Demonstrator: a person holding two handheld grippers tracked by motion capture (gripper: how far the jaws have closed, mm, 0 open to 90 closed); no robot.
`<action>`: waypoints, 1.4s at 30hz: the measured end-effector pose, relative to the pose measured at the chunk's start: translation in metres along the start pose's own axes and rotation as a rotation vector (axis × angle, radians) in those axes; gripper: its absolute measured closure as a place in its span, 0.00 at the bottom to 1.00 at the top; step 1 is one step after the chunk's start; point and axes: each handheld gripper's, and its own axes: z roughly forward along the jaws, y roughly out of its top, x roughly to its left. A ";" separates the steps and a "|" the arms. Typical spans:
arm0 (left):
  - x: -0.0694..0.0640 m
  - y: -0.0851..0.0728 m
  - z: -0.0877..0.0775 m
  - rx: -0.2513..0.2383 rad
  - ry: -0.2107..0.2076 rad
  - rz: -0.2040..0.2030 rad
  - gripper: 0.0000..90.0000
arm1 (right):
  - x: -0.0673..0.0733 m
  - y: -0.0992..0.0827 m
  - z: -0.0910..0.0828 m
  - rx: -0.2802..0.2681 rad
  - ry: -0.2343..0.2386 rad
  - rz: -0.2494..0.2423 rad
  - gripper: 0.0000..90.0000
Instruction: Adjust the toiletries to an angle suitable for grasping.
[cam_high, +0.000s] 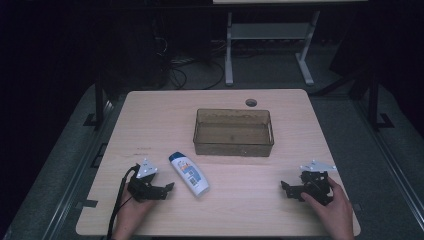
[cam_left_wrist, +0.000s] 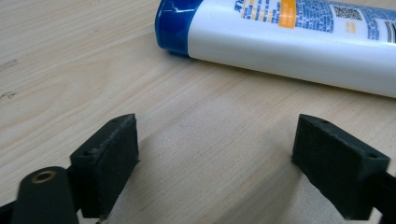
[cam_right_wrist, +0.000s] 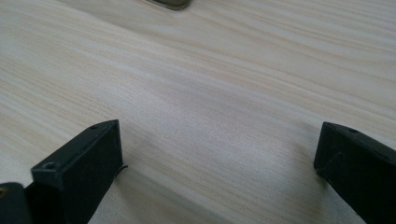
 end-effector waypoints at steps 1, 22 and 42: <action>0.000 0.000 -0.001 -0.001 0.005 -0.002 0.17 | 0.000 0.000 0.000 0.000 0.000 0.000 0.01; -0.006 0.025 -0.022 -0.016 -0.170 -0.018 0.99 | 0.000 0.000 0.000 -0.001 -0.001 0.001 0.01; -0.022 0.072 -0.003 -0.030 -0.253 0.064 0.99 | 0.000 0.000 0.000 0.000 -0.001 -0.001 0.01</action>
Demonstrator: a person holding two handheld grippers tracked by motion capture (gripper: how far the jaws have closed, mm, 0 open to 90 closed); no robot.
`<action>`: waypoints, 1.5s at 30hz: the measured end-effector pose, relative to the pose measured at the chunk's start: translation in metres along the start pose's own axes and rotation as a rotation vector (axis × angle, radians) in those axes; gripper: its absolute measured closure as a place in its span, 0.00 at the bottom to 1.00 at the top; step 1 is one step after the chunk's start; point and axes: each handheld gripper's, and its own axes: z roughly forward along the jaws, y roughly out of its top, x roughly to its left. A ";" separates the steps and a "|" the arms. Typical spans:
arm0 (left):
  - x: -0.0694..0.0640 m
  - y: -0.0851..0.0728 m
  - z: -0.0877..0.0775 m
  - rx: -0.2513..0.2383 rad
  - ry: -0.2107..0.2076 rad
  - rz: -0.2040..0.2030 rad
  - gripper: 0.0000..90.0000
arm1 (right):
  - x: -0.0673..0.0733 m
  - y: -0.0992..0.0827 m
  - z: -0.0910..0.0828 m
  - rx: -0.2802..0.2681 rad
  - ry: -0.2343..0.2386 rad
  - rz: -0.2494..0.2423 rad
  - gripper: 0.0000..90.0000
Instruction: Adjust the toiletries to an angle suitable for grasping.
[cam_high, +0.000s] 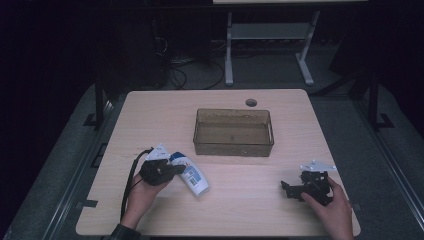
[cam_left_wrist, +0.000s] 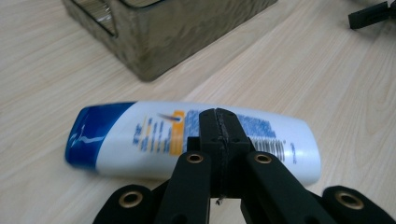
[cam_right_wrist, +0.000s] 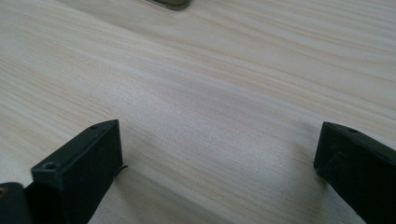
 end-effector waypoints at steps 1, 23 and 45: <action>-0.001 0.002 0.002 0.000 -0.004 0.004 0.99 | 0.000 0.000 0.000 0.000 0.000 0.000 0.01; -0.012 0.029 0.057 0.079 -0.077 0.053 0.99 | 0.000 0.000 0.000 0.000 0.000 0.000 0.01; -0.017 0.016 0.061 0.188 -0.078 0.060 0.99 | 0.000 0.000 0.000 0.000 0.000 0.000 0.01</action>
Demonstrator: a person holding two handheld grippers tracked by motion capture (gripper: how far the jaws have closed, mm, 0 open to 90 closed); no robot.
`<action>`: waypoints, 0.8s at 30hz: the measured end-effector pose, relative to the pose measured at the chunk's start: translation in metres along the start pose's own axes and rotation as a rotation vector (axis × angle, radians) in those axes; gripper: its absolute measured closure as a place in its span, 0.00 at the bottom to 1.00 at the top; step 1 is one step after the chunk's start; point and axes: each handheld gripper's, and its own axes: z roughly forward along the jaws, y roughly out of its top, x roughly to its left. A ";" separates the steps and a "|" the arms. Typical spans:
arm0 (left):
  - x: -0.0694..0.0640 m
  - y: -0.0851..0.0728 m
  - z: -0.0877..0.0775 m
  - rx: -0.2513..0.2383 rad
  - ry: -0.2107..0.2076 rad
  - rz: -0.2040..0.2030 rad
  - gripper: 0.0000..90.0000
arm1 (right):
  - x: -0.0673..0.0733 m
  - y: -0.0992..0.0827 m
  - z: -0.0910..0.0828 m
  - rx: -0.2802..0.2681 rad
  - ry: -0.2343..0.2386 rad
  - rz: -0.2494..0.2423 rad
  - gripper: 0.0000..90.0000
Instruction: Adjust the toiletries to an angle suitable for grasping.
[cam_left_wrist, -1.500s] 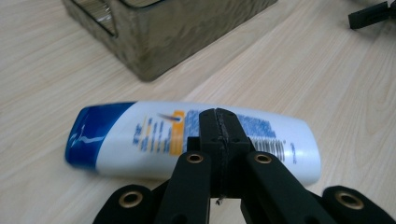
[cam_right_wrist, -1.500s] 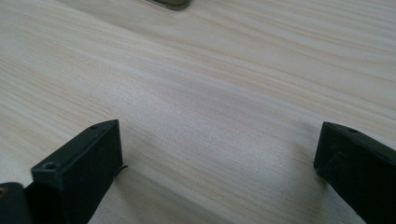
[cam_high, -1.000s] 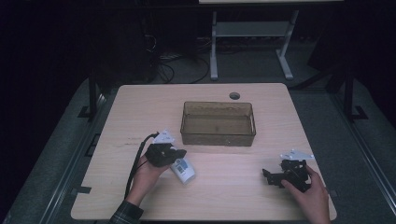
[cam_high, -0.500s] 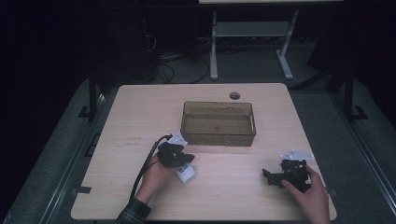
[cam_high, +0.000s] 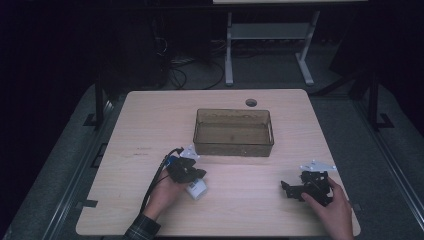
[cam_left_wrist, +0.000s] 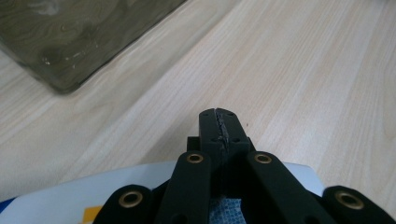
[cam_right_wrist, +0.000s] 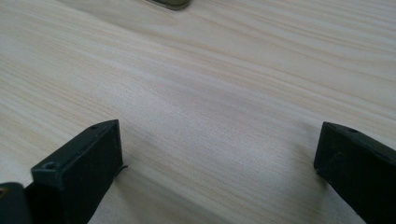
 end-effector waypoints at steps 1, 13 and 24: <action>0.000 -0.001 -0.001 0.003 0.000 0.002 0.99 | 0.000 0.000 0.000 0.000 0.000 0.000 0.01; -0.007 -0.010 -0.009 0.018 -0.010 -0.003 0.99 | 0.000 0.000 0.000 0.000 0.000 0.000 0.01; -0.016 -0.020 -0.018 0.027 -0.012 0.007 0.99 | 0.000 0.000 0.000 0.000 0.000 0.000 0.01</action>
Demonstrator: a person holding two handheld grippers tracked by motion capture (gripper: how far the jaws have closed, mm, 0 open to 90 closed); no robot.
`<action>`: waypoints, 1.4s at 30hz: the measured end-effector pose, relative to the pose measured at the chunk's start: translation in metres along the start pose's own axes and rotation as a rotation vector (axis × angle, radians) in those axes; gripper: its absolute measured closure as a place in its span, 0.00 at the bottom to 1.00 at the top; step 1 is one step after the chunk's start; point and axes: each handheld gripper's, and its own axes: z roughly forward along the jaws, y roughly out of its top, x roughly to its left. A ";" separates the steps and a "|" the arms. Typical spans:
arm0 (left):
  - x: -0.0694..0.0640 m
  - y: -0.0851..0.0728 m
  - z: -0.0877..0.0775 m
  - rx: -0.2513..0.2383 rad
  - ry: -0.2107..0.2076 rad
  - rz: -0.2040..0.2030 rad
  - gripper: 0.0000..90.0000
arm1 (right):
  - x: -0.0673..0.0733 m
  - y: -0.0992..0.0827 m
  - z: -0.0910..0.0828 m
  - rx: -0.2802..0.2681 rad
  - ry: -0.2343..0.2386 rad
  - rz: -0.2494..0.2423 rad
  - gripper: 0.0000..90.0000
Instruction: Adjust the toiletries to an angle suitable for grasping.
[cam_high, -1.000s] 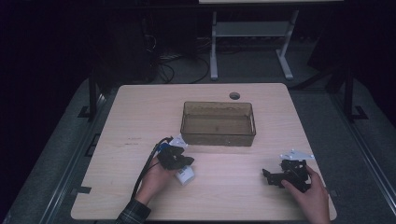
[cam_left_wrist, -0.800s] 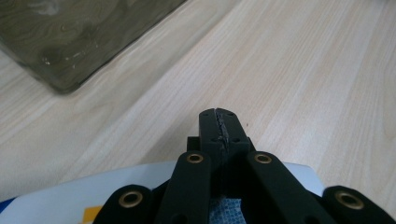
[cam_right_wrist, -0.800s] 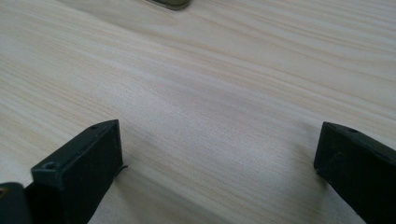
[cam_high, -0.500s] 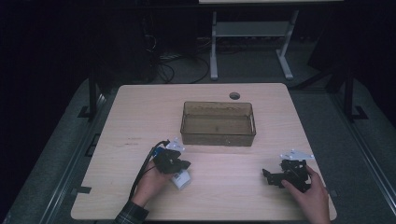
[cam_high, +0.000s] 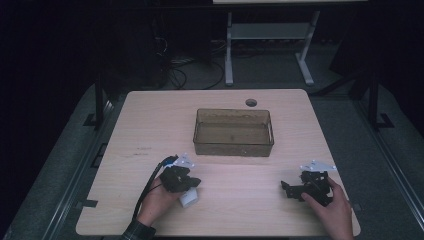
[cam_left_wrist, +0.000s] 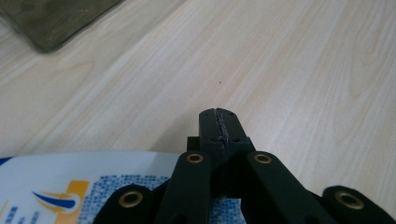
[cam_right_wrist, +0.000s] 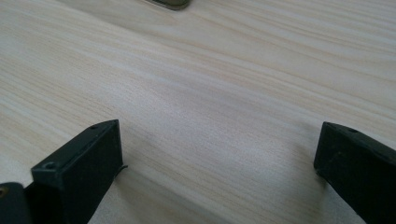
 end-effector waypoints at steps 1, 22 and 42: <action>-0.001 -0.001 -0.001 0.001 -0.002 -0.001 0.99 | 0.000 0.000 0.000 0.000 0.000 0.000 0.01; -0.016 -0.035 -0.026 0.007 0.011 -0.022 0.99 | 0.000 0.000 0.000 -0.001 0.000 0.002 0.01; -0.011 -0.070 -0.052 0.015 0.072 -0.090 0.99 | 0.000 0.000 0.000 0.002 0.000 0.001 0.01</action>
